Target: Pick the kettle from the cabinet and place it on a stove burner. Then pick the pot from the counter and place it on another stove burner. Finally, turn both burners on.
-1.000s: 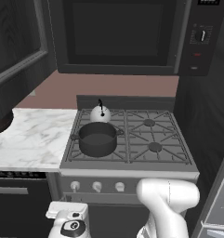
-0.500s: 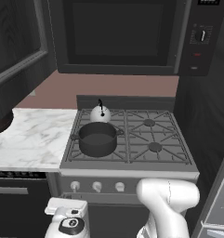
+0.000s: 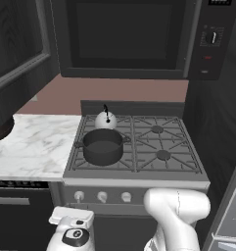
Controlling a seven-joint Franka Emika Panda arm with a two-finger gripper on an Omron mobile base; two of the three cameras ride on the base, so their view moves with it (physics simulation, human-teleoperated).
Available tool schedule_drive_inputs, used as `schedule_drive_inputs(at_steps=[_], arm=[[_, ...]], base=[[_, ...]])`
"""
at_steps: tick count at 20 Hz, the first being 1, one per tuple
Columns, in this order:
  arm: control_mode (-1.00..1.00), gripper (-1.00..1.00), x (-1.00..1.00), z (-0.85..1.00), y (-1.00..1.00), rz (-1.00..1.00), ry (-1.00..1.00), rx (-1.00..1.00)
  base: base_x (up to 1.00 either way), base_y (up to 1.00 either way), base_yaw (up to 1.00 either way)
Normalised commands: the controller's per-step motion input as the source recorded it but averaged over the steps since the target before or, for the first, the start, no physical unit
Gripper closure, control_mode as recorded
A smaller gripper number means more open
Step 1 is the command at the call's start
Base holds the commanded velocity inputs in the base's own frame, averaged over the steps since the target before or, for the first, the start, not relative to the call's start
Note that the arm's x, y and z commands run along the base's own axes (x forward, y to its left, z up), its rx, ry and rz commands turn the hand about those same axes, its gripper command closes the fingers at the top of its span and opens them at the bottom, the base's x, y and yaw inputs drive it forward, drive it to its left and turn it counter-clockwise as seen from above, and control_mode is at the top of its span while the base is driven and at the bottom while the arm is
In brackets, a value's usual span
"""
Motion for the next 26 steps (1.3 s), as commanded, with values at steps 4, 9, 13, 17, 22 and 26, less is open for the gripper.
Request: schedule_drive_inputs(at_steps=[4,9,13,17,22,26], arm=[[-1.00,-1.00,0.00,0.00,-0.14,-0.02,0.00,0.00],[-1.00,-1.00,0.13,0.02,0.00,0.00,0.00,0.00],[-1.00,-1.00,0.21,0.00,0.00,0.00,0.00,0.00],[-1.00,-1.00,0.15,0.00,0.00,0.00,0.00,0.00],[-1.00,-1.00,0.10,0.00,0.00,0.00,0.00,0.00],[-1.00,-1.00,0.09,0.00,0.00,0.00,0.00,0.00]], base=[[0.00,0.00,0.00],[0.00,0.00,0.00],[0.00,0.00,0.00],[0.00,0.00,0.00],[0.00,0.00,0.00],[0.00,0.00,0.00]])
